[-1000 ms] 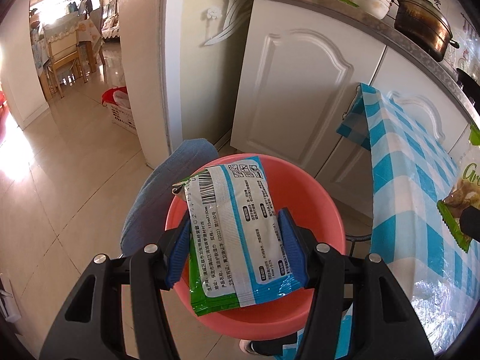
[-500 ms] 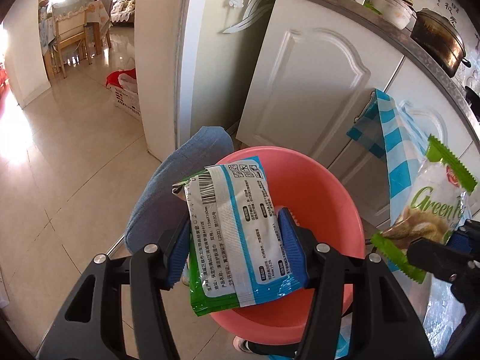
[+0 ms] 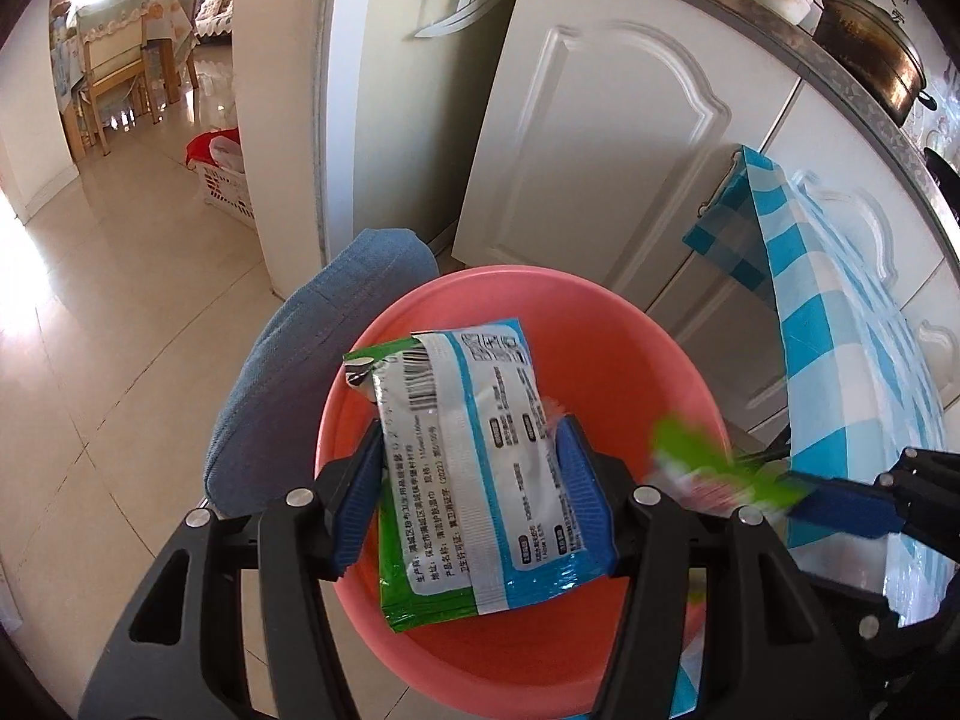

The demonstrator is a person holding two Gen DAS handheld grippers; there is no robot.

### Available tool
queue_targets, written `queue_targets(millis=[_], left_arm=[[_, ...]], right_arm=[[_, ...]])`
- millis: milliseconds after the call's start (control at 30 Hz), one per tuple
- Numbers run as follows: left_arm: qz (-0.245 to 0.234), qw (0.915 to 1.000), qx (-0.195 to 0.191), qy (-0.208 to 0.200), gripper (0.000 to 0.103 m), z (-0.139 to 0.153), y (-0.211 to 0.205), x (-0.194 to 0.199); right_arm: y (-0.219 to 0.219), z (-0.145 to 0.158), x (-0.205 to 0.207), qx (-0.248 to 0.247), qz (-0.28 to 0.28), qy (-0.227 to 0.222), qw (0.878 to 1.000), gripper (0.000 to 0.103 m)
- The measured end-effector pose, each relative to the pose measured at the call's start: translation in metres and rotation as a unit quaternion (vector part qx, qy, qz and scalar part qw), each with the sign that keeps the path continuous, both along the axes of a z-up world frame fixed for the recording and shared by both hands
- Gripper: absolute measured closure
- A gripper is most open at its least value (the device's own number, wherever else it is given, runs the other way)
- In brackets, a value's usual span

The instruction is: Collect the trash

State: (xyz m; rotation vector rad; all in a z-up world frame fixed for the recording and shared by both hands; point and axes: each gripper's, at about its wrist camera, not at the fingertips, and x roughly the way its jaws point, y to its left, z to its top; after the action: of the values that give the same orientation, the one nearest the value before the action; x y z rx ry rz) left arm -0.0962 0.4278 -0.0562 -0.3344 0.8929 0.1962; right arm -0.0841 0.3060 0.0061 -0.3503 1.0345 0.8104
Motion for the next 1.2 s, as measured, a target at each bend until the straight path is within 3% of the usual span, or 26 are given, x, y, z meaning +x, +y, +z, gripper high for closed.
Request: queue_targets(millis=[100,167,233,400,667,967,1033,1100,1200], left_arm=[[0.011,0.9999,-0.006,0.007,0.021,-0.002,0.006,0.002],[0.018,0.9996,-0.020,0.000,0.019,0.001,0.012,0.001],[0.023,0.9997,-0.010,-0.006,0.014,0.007,0.014,-0.002],[0.023,0.9989,0.037,-0.015,0.010,0.025,0.006,-0.006],[0.001,0.9943,0.091,-0.056,0.007,0.061,-0.021,-0.015],[-0.059,0.9837,0.118,-0.122,0.005,0.115,-0.084,-0.020],[-0.074,0.9804,0.123,-0.135,0.004,0.127,-0.102,-0.020],[-0.089,0.9768,0.125,-0.149,0.004,0.140,-0.121,-0.021],[-0.112,0.9723,0.121,-0.165,0.004,0.155,-0.147,-0.023]], right_arm=[[-0.010,-0.001,0.002,0.004,-0.015,0.000,1.000,0.044],[-0.020,0.003,0.003,0.016,-0.030,-0.002,0.999,0.040],[-0.031,0.010,0.002,0.032,-0.046,-0.012,0.998,0.031],[-0.070,0.030,0.003,0.079,-0.097,-0.024,0.992,0.021],[-0.131,0.047,0.009,0.114,-0.178,-0.046,0.976,0.020],[-0.214,0.067,0.002,0.121,-0.275,-0.077,0.950,0.020],[-0.231,0.073,-0.002,0.120,-0.296,-0.089,0.943,0.020],[-0.249,0.081,-0.010,0.117,-0.315,-0.107,0.936,0.013],[-0.273,0.095,-0.026,0.104,-0.338,-0.141,0.925,0.013]])
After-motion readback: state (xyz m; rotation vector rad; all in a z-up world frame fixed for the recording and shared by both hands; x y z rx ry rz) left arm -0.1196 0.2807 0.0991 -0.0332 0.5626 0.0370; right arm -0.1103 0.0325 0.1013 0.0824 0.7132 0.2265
